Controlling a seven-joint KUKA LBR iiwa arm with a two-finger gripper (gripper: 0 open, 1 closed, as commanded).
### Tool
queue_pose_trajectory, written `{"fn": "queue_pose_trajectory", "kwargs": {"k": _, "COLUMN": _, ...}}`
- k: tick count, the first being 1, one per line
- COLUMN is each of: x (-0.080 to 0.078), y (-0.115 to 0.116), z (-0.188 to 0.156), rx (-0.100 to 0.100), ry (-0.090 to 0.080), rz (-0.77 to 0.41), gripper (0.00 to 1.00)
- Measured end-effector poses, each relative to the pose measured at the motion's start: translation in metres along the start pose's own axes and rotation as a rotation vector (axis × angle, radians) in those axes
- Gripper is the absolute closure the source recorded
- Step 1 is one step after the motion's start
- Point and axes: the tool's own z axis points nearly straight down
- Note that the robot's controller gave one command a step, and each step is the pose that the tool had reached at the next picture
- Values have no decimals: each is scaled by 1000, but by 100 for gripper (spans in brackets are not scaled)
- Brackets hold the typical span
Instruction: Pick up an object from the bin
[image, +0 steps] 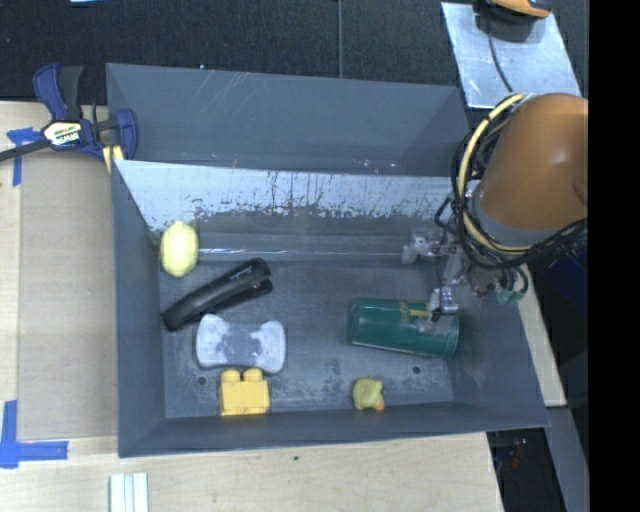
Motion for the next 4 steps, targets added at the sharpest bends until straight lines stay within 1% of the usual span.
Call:
{"fn": "queue_pose_trajectory", "kwargs": {"k": 1, "x": 0, "y": 0, "z": 0, "rx": 0, "ry": 0, "rz": 0, "gripper": 0}}
{"fn": "queue_pose_trajectory", "kwargs": {"k": 2, "x": 7, "y": 13, "z": 48, "rx": 1, "ry": -9, "rz": 47, "gripper": 0}}
{"fn": "queue_pose_trajectory", "kwargs": {"k": 3, "x": 11, "y": 3, "z": 98, "rx": 0, "ry": 1, "rz": 11, "gripper": 0}}
{"fn": "queue_pose_trajectory", "kwargs": {"k": 4, "x": -32, "y": 33, "z": 122, "rx": -1, "ry": -6, "rz": 133, "gripper": 0}}
